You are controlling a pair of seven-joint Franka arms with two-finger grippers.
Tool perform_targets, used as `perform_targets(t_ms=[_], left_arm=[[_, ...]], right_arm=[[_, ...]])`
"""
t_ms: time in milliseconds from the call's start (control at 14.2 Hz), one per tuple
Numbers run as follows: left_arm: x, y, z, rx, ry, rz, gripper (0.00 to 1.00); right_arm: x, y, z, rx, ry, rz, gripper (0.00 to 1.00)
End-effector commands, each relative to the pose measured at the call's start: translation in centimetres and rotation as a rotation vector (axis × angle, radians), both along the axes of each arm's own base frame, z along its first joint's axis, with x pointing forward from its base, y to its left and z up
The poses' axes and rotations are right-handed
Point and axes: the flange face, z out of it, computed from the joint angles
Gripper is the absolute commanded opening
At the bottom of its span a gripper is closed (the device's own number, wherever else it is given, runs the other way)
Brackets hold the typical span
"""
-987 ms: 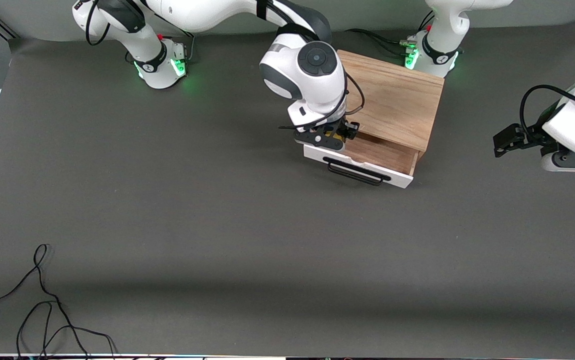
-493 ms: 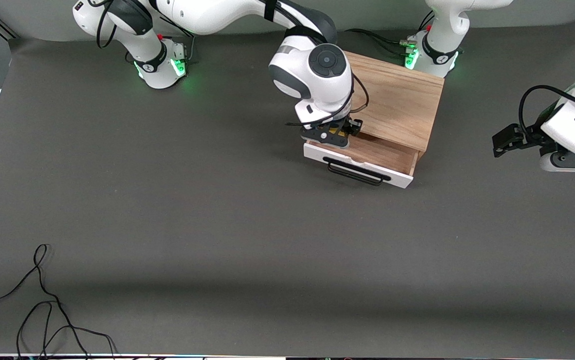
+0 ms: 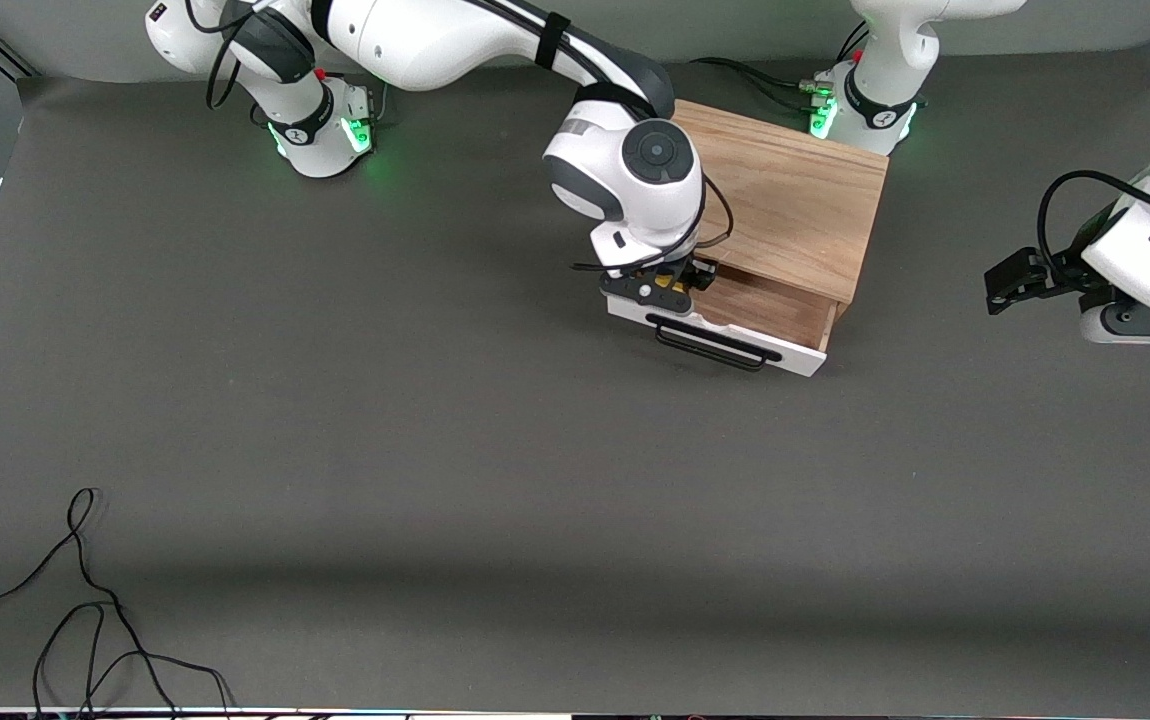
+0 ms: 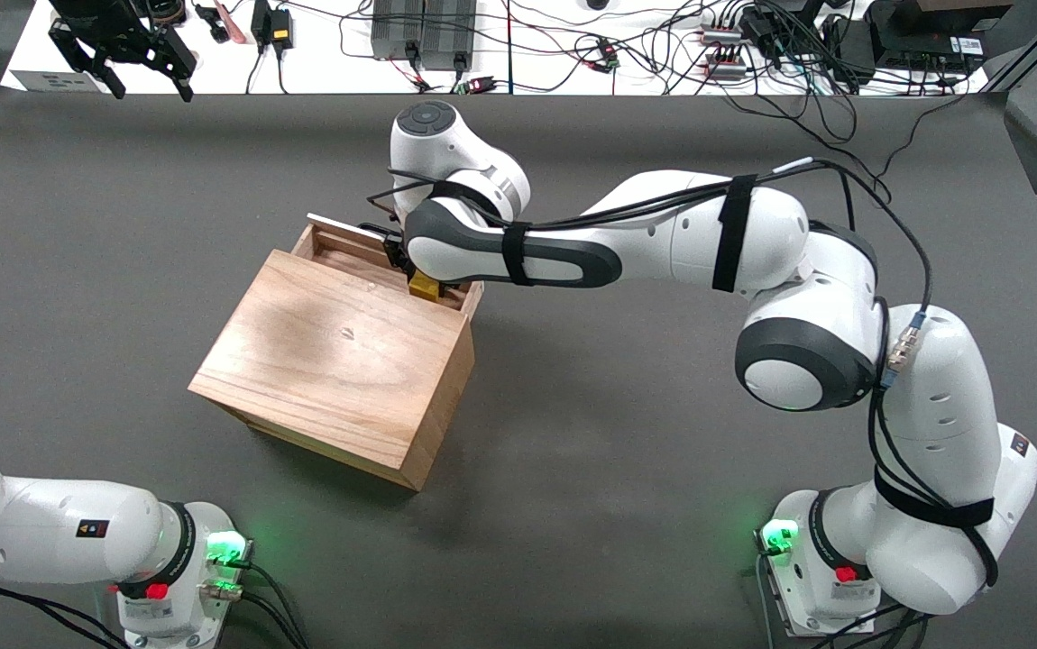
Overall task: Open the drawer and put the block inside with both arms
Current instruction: 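Lower the yellow cube into the drawer and open the right gripper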
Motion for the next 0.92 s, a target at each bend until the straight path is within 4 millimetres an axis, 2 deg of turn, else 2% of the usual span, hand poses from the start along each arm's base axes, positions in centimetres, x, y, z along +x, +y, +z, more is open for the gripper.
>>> perform_targets(t_ms=[0,70,282,423,493,634,705,846], left_arm=[[-0.3,0.1,0.3,0.01,-0.01,-0.008,0.99],[-0.3,0.1,0.3,0.01,-0.01,-0.008,0.99],[-0.3,0.1,0.3,0.01,-0.01,-0.008,0.99],[-0.3,0.1,0.3,0.01,-0.01,-0.008,0.99],[-0.3,0.1,0.3,0.01,-0.01,-0.008,0.99],[-0.3,0.1,0.3,0.01,-0.01,-0.008,0.99],[-0.3,0.1,0.3,0.01,-0.01,-0.007,0.99],[-0.3,0.1,0.3,0.012,-0.01,-0.007,0.99]], right_arm=[[0.1,0.9,0.7,0.008,-0.028,-0.037,0.8],[-0.3,1.2,0.9,0.008,-0.038,-0.031,1.0],[0.5,1.0,3.5,0.028,-0.069,-0.038,1.0],[1.6,0.1,7.0,0.038,-0.088,-0.052,1.0],[2.9,-1.5,9.4,0.031,-0.091,-0.076,1.0],[4.8,-6.4,15.4,-0.027,-0.119,-0.061,1.0],[5.6,-8.8,17.4,-0.047,-0.125,-0.011,1.0],[8.7,-15.3,20.9,-0.076,-0.12,0.011,1.0]])
